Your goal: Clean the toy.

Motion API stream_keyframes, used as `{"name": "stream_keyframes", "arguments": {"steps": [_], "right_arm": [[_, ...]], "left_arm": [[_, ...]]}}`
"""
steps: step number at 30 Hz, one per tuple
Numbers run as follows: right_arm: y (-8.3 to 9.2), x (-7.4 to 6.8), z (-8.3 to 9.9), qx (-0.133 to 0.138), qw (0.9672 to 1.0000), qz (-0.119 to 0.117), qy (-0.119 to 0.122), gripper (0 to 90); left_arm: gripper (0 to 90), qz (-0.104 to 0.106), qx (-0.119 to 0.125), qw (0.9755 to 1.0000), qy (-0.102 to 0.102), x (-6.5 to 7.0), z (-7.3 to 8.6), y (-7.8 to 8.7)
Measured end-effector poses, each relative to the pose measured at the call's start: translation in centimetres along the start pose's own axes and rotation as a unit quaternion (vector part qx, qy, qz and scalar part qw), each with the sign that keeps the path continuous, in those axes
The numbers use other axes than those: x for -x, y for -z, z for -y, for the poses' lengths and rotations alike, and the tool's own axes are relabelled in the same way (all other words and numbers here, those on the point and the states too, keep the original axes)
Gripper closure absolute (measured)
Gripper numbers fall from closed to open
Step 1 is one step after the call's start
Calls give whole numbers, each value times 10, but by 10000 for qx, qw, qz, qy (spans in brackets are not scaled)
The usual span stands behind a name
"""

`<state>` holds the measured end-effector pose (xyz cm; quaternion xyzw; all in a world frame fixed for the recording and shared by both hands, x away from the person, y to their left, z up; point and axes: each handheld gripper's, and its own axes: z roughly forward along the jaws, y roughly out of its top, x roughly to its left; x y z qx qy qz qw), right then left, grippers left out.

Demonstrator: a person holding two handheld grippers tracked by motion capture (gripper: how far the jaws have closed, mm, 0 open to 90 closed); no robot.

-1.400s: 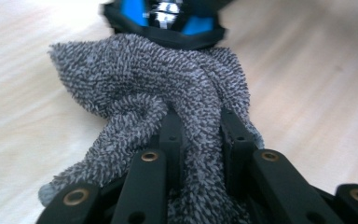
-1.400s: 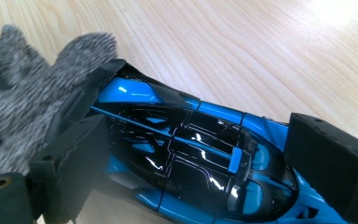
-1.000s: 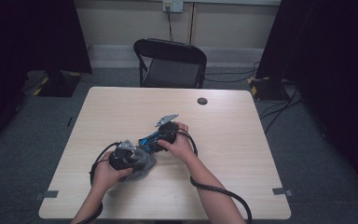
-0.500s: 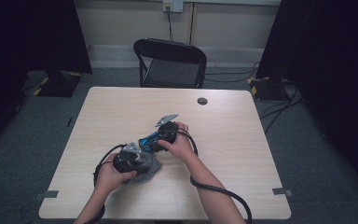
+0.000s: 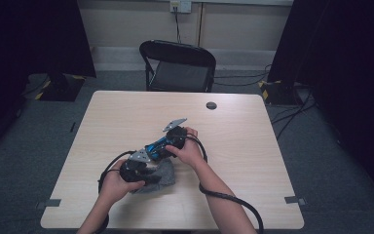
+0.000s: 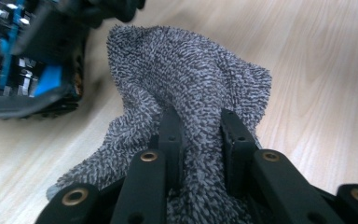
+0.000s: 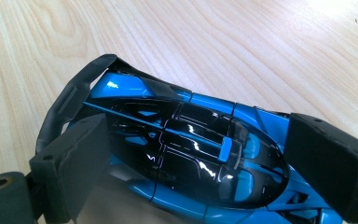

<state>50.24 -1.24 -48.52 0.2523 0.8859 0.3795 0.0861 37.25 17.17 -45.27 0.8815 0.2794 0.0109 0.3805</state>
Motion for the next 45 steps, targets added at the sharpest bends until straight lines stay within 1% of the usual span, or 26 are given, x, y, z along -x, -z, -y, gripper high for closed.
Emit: {"name": "stream_keyframes", "arguments": {"steps": [3, 8, 13, 16, 19, 21, 23, 26, 27, 28, 29, 31, 32, 33, 34, 36, 38, 39, 41, 42, 44, 45], "right_arm": [[0, 0, 1, 23, 10000, 2, 5, 70], [0, 0, 1, 48, 10000, 3, -22, 70], [0, 0, 2, 71, 10000, 11, -29, 70], [0, 0, 2, 87, 10000, 21, -33, 69], [0, 0, 2, 67, 10000, 24, -37, 69], [0, -1, 1, 62, 10000, 20, -48, 69], [0, 0, 2, 75, 10000, 22, -21, 69], [0, 0, 2, 77, 10000, 26, -15, 69], [0, 0, 2, 75, 10000, 26, -12, 69], [0, 0, 2, 79, 10000, 31, -12, 69], [0, 0, 2, 83, 10000, 29, -15, 69], [0, 0, 2, 70, 10000, 28, -24, 69], [0, 0, 2, 64, 10000, 22, -36, 69], [0, 0, 2, 65, 10000, 22, -37, 69], [0, 0, 2, 61, 10000, 21, -32, 69], [0, 0, 2, 84, 10000, 21, -24, 69], [0, -1, 3, 115, 9999, 17, -51, 69], [0, -1, 3, 124, 9999, 20, -59, 69], [0, -1, 3, 136, 9999, 32, -58, 69], [0, -1, 4, 139, 9999, 36, -62, 69], [0, -1, 4, 138, 9999, 47, -70, 69], [1, -1, 4, 139, 9999, 50, -63, 69]], "left_arm": [[738, -78, 73, 9999, 13, -2, 1, 9], [736, -216, 224, 9994, 127, -10, 4, 23], [734, -401, 438, 9978, 304, -20, 9, 39], [734, -519, 640, 9958, 404, -25, 11, 51], [734, -733, 765, 9934, 432, -30, 14, 62], [734, -840, 857, 9914, 517, -36, 17, 66], [733, -891, 952, 9893, 654, -42, 21, 68], [734, -1061, 975, 9857, 871, -50, 27, 67], [734, -1092, 970, 9850, 918, -52, 29, 65], [733, -1091, 924, 9852, 944, -55, 31, 64], [734, -1130, 893, 9848, 970, -57, 32, 62], [733, -1260, 806, 9838, 987, -62, 34, 58], [730, -1365, 791, 9819, 1048, -64, 35, 56], [730, -1420, 748, 9807, 1114, -67, 36, 55], [730, -1458, 748, 9794, 1178, -69, 38, 54], [730, -1572, 749, 9757, 1329, -74, 40, 53], [730, -1635, 718, 9733, 1441, -77, 42, 51], [730, -1680, 737, 9711, 1529, -79, 43, 49], [729, -1705, 650, 9717, 1500, -81, 44, 46], [727, -1749, 605, 9718, 1463, -82, 43, 43], [726, -1788, 507, 9715, 1472, -84, 43, 36], [725, -1786, 460, 9721, 1449, -84, 43, 33]]}}
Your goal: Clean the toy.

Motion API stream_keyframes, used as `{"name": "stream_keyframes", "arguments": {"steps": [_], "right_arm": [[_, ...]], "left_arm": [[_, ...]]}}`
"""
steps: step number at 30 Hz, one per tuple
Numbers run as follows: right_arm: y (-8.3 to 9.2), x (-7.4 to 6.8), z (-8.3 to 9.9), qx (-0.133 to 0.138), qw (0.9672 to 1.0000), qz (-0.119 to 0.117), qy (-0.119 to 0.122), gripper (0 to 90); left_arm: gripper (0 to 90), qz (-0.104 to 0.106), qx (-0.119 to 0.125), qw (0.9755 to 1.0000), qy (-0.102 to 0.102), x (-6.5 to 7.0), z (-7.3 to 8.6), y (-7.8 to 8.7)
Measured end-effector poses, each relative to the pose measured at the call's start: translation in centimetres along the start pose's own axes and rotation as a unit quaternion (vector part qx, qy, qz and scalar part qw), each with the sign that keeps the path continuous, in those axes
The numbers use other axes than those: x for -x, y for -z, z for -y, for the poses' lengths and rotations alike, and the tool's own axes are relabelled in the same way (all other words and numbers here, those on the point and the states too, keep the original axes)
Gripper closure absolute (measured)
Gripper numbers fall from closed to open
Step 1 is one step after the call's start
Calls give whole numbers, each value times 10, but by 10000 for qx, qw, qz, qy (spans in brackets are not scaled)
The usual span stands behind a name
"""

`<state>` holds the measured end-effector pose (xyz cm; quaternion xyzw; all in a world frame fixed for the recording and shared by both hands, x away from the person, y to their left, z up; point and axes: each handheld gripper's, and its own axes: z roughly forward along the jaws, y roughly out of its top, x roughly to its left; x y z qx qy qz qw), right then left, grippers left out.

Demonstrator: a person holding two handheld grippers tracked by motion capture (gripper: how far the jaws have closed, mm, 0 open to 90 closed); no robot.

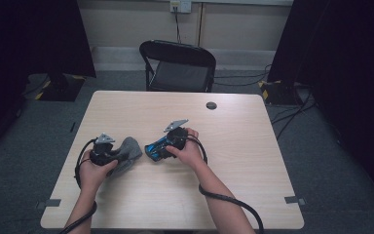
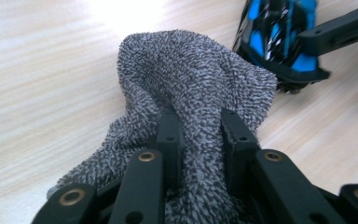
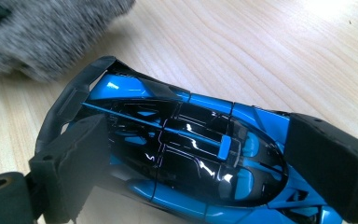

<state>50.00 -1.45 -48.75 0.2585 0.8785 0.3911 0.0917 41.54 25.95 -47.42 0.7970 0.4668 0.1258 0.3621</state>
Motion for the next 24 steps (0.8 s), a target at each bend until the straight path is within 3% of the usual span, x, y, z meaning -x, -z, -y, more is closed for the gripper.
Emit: {"name": "stream_keyframes", "arguments": {"steps": [6, 9, 24], "right_arm": [[0, 0, 0, 5, 10000, -4, 3, 69], [0, 0, 0, 0, 10000, 6, -1, 69], [0, -1, 0, -25, 10000, 24, -23, 68]], "left_arm": [[717, 123, -157, 9996, -190, 7, -5, -14], [714, 83, -303, 9991, -292, 10, -6, -20], [722, 381, -426, 9969, -535, 17, -7, -21]]}}
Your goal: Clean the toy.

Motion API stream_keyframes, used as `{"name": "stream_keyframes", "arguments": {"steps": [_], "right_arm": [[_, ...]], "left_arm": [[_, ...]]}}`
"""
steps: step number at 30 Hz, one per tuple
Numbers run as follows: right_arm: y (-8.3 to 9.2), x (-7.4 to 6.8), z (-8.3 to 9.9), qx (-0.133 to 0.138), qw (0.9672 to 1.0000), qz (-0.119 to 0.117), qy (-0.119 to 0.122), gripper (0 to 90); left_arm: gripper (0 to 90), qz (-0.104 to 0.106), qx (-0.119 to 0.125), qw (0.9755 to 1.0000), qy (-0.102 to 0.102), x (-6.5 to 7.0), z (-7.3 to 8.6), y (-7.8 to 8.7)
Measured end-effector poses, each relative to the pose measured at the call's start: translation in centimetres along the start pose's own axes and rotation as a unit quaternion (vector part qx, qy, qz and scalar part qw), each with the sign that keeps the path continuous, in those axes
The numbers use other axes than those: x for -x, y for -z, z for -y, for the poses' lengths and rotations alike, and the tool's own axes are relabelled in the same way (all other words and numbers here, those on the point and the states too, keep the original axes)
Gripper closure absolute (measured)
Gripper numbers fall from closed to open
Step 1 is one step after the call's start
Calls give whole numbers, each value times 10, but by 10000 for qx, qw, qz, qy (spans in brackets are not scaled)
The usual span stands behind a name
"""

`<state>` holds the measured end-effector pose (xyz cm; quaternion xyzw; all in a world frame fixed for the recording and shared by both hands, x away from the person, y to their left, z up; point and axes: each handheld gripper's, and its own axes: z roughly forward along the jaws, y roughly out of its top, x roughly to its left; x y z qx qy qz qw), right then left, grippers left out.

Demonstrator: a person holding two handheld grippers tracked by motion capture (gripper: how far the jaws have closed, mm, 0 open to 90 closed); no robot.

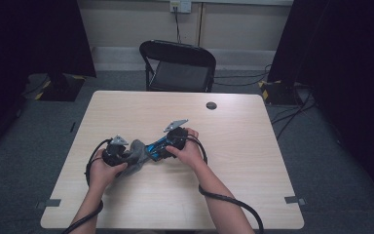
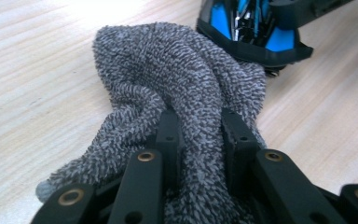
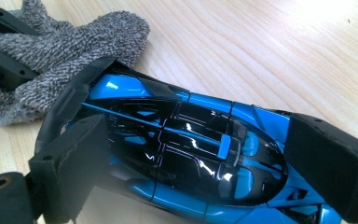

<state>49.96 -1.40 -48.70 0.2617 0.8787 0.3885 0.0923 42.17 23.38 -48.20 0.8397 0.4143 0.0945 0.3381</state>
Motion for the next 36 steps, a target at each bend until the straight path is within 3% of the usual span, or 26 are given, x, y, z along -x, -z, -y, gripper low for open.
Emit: {"name": "stream_keyframes", "arguments": {"steps": [14, 36], "right_arm": [[0, 0, 0, -2, 10000, -1, 0, 68], [0, 0, 1, 56, 10000, -5, 3, 68]], "left_arm": [[723, 199, -55, 9997, -146, 15, 3, 1], [724, 322, -103, 9990, -293, 38, 4, -1]]}}
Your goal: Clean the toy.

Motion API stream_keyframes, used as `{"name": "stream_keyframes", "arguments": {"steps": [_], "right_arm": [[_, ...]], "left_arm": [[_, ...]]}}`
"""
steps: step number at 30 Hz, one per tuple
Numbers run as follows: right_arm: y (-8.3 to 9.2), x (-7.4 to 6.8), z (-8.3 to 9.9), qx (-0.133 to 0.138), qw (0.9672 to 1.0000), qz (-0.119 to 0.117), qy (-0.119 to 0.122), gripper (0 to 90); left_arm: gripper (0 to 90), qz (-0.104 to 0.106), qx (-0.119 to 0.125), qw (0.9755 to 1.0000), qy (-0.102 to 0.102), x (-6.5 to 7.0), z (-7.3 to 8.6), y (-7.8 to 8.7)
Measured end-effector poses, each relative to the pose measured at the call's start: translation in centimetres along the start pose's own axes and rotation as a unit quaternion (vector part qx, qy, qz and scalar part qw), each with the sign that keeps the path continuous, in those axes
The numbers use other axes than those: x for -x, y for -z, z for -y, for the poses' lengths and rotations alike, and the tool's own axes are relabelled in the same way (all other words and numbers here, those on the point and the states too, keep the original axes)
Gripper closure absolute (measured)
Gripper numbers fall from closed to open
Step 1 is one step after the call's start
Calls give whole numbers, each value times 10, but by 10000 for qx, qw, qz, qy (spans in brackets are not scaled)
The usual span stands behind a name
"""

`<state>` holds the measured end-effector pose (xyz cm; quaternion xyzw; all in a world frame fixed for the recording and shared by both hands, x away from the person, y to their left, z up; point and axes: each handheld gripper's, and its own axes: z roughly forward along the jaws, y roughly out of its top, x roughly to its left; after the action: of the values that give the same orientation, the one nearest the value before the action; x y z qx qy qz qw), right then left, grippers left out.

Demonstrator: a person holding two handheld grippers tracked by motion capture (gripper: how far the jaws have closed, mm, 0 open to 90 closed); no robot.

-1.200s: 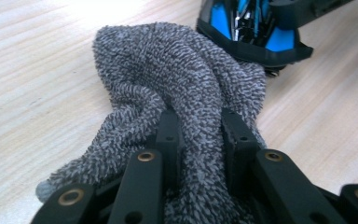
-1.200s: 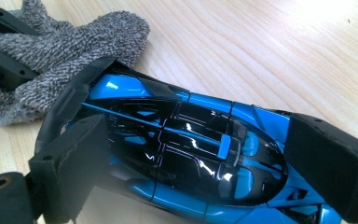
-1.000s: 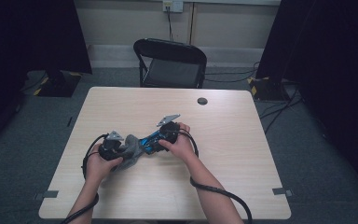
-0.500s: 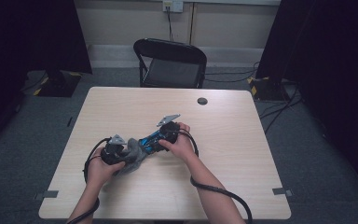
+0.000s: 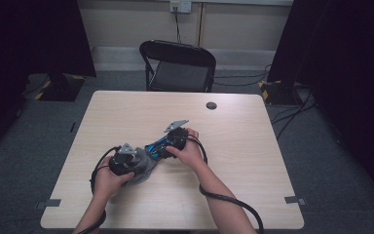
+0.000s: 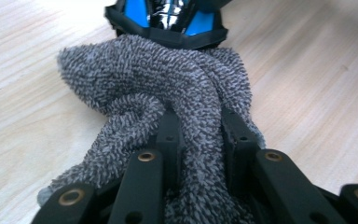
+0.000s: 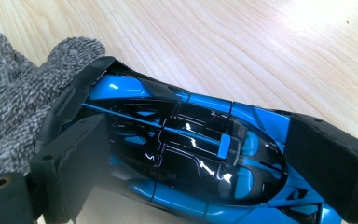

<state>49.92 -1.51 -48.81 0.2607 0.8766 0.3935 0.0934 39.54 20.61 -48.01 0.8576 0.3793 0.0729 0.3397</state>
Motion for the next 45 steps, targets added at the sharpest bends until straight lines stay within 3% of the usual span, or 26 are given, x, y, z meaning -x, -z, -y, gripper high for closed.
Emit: {"name": "stream_keyframes", "arguments": {"steps": [15, 33, 45], "right_arm": [[0, 0, 0, -1, 10000, 5, 4, 68], [0, 0, 1, 28, 10000, 2, -10, 68], [0, 0, 0, 9, 10000, 3, -11, 68]], "left_arm": [[724, 247, -163, 9991, -311, 21, -7, -6], [723, 420, -212, 9976, -509, 35, -11, -8], [723, 689, -175, 9948, -730, 45, -17, -7]]}}
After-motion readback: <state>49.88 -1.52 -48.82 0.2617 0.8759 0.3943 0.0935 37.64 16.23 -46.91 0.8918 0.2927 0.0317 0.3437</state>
